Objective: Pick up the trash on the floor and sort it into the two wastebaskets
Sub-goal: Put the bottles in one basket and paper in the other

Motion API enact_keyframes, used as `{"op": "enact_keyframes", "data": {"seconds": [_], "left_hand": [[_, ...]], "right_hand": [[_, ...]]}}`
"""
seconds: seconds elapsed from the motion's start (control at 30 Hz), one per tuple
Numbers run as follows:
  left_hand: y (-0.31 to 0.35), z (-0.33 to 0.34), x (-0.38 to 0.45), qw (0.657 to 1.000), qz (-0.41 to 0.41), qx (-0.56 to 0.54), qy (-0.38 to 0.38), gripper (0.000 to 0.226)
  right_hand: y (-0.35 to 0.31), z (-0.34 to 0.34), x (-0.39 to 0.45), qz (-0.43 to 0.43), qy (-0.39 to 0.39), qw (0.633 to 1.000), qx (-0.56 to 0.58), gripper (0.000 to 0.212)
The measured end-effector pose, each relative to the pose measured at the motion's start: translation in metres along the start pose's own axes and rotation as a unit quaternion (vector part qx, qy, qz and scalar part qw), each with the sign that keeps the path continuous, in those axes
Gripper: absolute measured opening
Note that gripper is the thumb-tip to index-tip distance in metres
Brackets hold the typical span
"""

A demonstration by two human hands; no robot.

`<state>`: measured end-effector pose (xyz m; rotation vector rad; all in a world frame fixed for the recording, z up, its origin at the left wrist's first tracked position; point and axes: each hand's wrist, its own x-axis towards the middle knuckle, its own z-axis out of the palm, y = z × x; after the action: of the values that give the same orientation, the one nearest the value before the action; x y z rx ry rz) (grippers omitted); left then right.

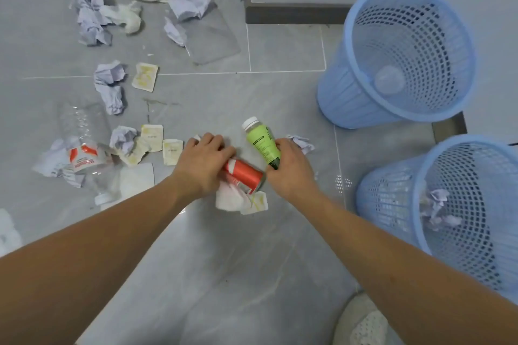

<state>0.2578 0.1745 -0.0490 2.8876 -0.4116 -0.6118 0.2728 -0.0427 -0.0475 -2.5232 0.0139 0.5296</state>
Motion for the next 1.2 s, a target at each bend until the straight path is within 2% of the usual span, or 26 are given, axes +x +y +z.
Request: {"op": "enact_keyframes", "data": {"seconds": [0.13,0.27,0.4,0.53,0.6,0.73,0.97,1.1,1.2], "left_hand": [[-0.002,-0.014,-0.02,0.999,-0.028,0.003,0.031,0.046],[0.019,-0.086,-0.042,0.99,-0.077,-0.093,0.071,0.046],[0.067,-0.189,-0.048,0.947,-0.109,-0.263,0.149,0.056],[0.116,-0.269,-0.02,0.913,-0.064,-0.33,0.231,0.051],[0.138,-0.291,0.009,0.914,-0.041,-0.316,0.25,0.053],[0.174,-0.299,0.072,0.931,-0.027,-0.266,0.248,0.056],[0.196,-0.256,0.143,0.985,-0.012,-0.114,0.127,0.061],[0.199,-0.241,0.147,0.994,0.004,-0.056,0.09,0.056],[0.196,-0.239,0.126,0.992,0.009,-0.059,0.112,0.055]], "right_hand": [[-0.018,-0.038,-0.045,0.017,0.017,0.996,0.081,0.042],[-0.046,-0.102,-0.088,-0.008,0.063,0.979,0.192,0.05],[-0.068,-0.192,-0.106,0.011,0.161,0.938,0.305,0.046],[-0.059,-0.274,-0.075,0.072,0.28,0.906,0.308,0.061],[-0.045,-0.303,-0.049,0.081,0.305,0.9,0.3,0.057],[-0.014,-0.317,-0.005,0.113,0.289,0.911,0.273,0.05],[0.014,-0.288,0.021,0.114,0.206,0.955,0.182,0.035],[0.017,-0.28,0.016,0.105,0.197,0.961,0.16,0.039],[0.012,-0.272,-0.002,0.086,0.208,0.963,0.149,0.05]]}}
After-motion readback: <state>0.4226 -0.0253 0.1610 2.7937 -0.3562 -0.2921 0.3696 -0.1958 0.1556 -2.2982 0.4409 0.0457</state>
